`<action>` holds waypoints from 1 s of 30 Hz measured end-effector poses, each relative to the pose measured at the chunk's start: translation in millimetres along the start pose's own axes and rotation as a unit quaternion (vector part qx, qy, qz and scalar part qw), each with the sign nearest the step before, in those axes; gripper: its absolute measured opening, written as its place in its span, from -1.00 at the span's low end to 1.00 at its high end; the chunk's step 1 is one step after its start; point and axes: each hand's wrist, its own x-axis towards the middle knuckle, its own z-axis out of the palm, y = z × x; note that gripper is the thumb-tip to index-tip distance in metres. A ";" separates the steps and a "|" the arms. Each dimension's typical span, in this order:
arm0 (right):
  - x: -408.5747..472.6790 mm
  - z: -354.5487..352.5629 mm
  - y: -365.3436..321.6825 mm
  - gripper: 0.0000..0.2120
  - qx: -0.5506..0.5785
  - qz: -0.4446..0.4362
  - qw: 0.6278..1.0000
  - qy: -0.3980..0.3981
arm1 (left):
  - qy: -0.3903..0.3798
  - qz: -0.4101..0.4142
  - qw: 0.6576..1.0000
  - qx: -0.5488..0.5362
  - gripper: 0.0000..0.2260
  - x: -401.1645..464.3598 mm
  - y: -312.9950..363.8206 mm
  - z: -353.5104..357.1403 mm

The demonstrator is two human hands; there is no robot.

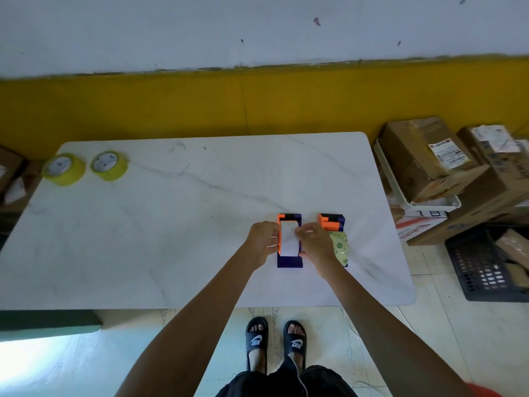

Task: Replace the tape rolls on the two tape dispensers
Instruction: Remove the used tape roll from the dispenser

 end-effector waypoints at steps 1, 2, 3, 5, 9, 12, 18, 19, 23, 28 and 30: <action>1.7 0.2 1.9 -0.95 -0.006 0.002 1.000 -0.002 | 0.001 -0.001 1.000 -0.002 -0.68 0.4 -1.0 -0.1; 4.4 0.8 4.3 -0.96 -0.007 0.003 1.000 -0.003 | 0.002 -0.004 1.000 -0.002 -0.68 0.3 -1.8 -0.1; 6.6 1.1 5.5 -0.96 -0.011 0.006 1.000 -0.005 | 0.001 -0.006 1.000 -0.001 -0.69 -0.1 -2.3 -0.1; 9.7 0.9 8.5 -0.92 -0.026 0.008 1.000 -0.008 | 0.000 -0.007 1.000 -0.002 -0.71 1.5 -4.5 -0.5; 11.0 -12.8 9.3 -0.85 -0.046 -0.005 0.999 0.024 | 0.000 0.000 1.000 -0.016 -0.89 8.4 -7.9 -4.4; 18.5 -29.3 9.7 -0.80 -0.073 -0.018 0.996 0.044 | 0.000 0.004 1.000 -0.021 -0.89 9.6 -8.8 -5.7; 19.5 -42.6 9.8 -0.78 -0.081 -0.026 0.995 0.048 | 0.009 0.017 1.000 -0.013 -0.90 13.3 -11.2 -6.8; 19.0 -43.7 9.8 -0.78 -0.079 -0.027 0.995 0.048 | 0.011 0.016 1.000 -0.013 -0.90 13.8 -12.7 -6.6; 20.0 -46.7 11.8 -0.83 -0.062 -0.030 0.997 0.045 | 0.023 0.000 1.000 -0.010 -0.88 16.5 -24.8 -6.7; 20.2 -45.5 13.7 -0.82 -0.055 -0.040 0.997 0.040 | 0.024 -0.034 0.999 0.011 -0.88 19.2 -45.6 -11.3; 21.1 -45.2 13.5 -0.83 -0.061 -0.051 0.996 0.040 | 0.022 -0.035 0.999 0.016 -0.90 18.7 -49.0 -12.1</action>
